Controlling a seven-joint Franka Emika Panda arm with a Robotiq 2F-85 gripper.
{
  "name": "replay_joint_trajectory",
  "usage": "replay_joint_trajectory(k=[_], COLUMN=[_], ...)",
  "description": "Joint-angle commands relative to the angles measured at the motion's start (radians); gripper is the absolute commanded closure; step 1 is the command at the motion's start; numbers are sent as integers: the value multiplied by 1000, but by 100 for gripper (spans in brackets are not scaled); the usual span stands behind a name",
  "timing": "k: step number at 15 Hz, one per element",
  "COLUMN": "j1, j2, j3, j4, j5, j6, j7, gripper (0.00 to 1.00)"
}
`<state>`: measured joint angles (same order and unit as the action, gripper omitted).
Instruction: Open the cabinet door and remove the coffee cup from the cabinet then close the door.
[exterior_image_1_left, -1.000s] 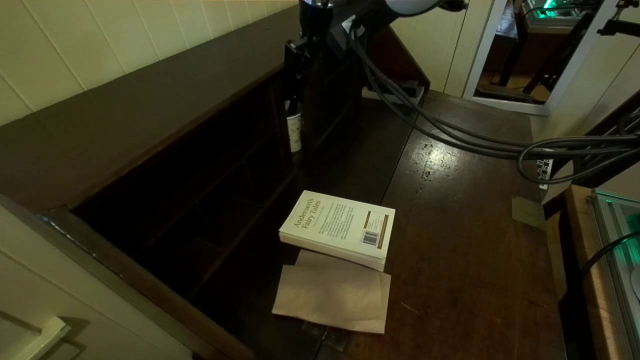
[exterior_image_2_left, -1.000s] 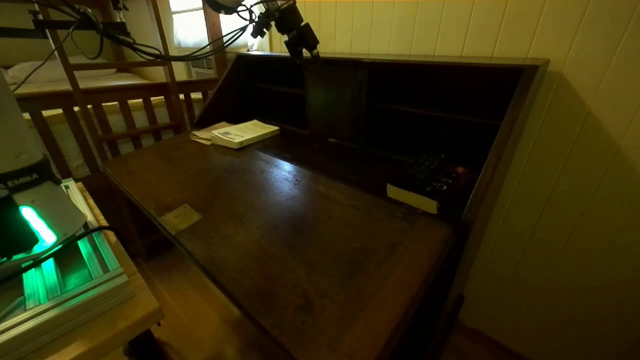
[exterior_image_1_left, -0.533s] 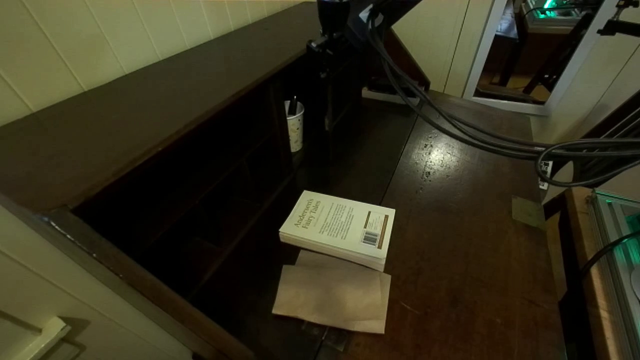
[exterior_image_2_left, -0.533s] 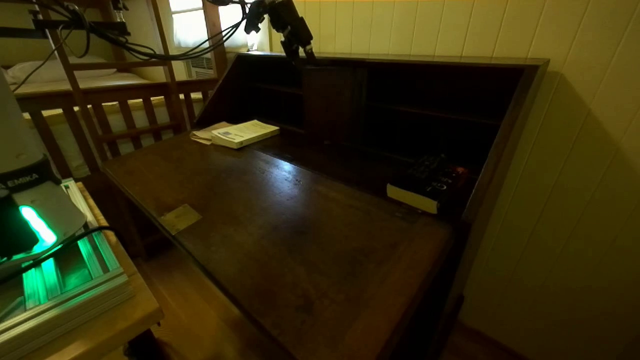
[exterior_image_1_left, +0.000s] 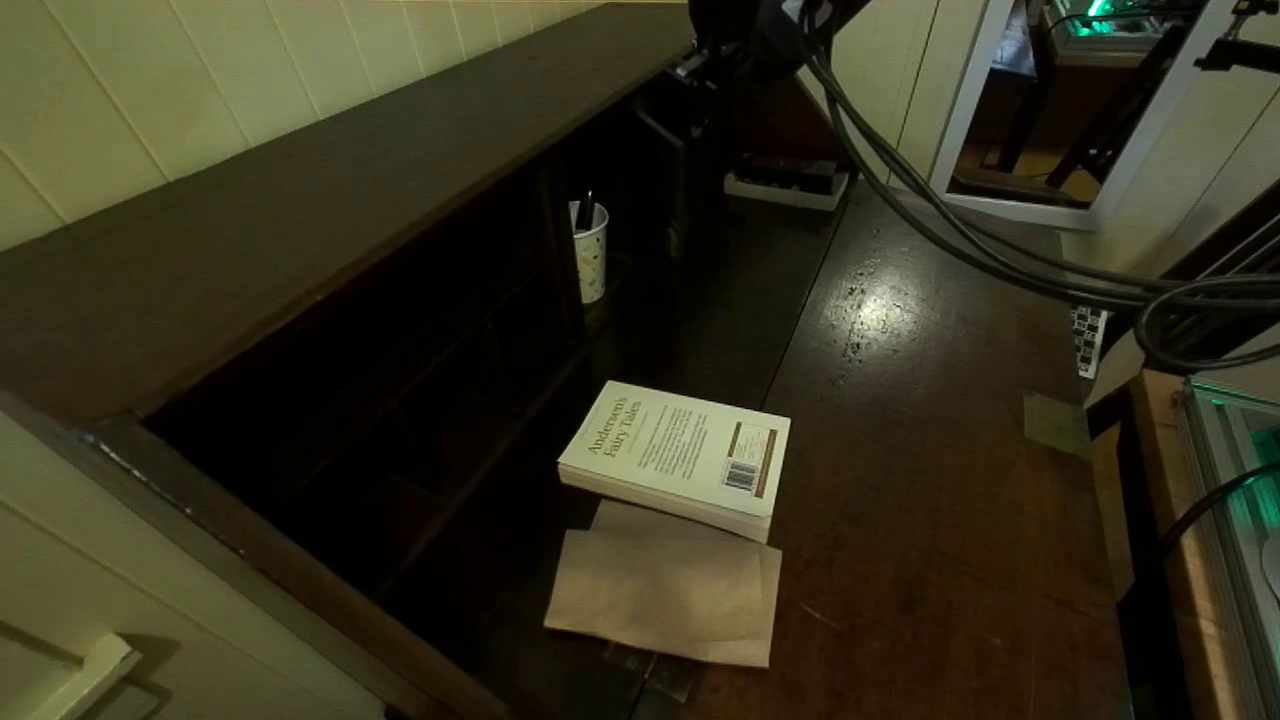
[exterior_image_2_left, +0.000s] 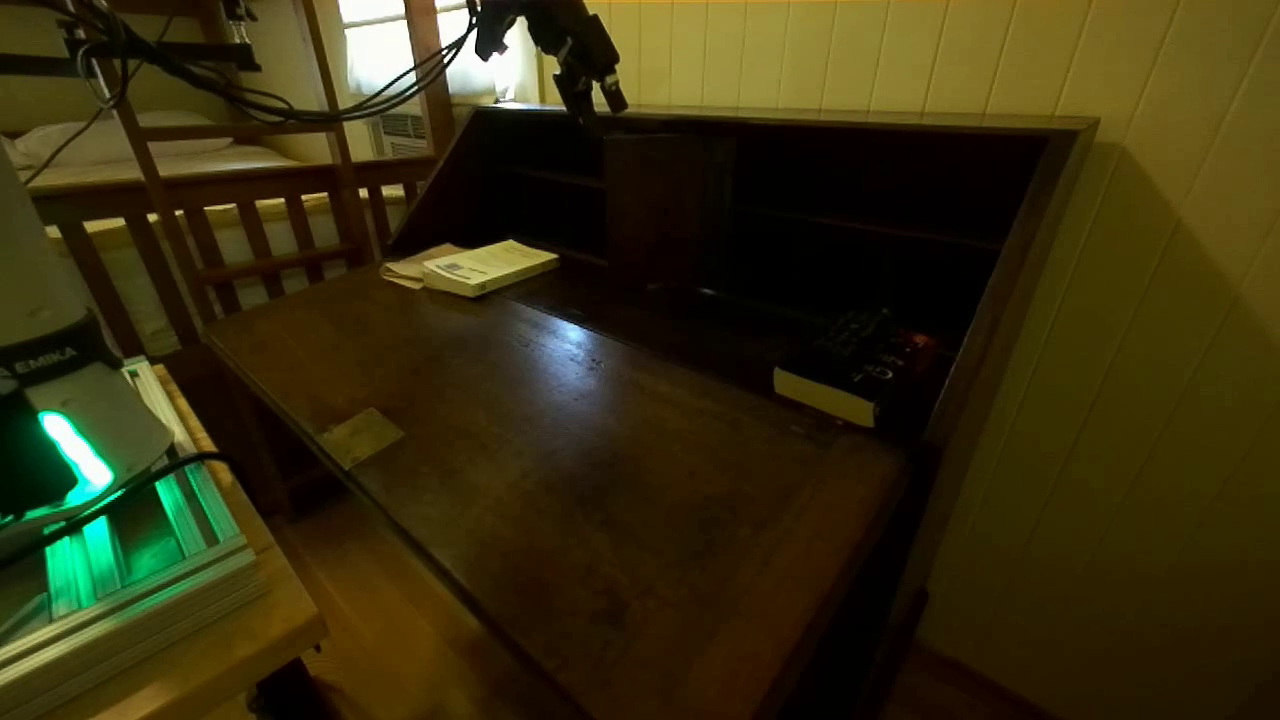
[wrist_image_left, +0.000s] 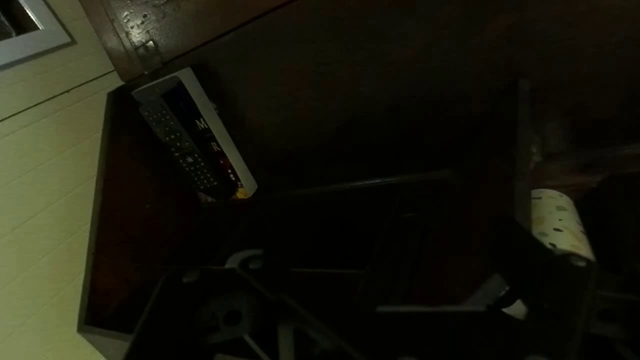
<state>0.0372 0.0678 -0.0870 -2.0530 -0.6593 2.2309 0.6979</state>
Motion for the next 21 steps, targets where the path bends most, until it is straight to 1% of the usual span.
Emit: replay_joint_trajectory(k=[1,3,5,7,12,21], j1=[-30,-36,-39,-42,-56,-70], j2=[-57,-83,-109,-116,-67,11], j3=[7,11,17,20,17,-2], j4=[-84,-107,-120,-118,-114,-141], j5=[-29,-7,15,12,25,33], j6=[62,99,160,230,347,473], j7=[-8,-15,-12,8,10,2], gripper=[0,0,0,0,0,0])
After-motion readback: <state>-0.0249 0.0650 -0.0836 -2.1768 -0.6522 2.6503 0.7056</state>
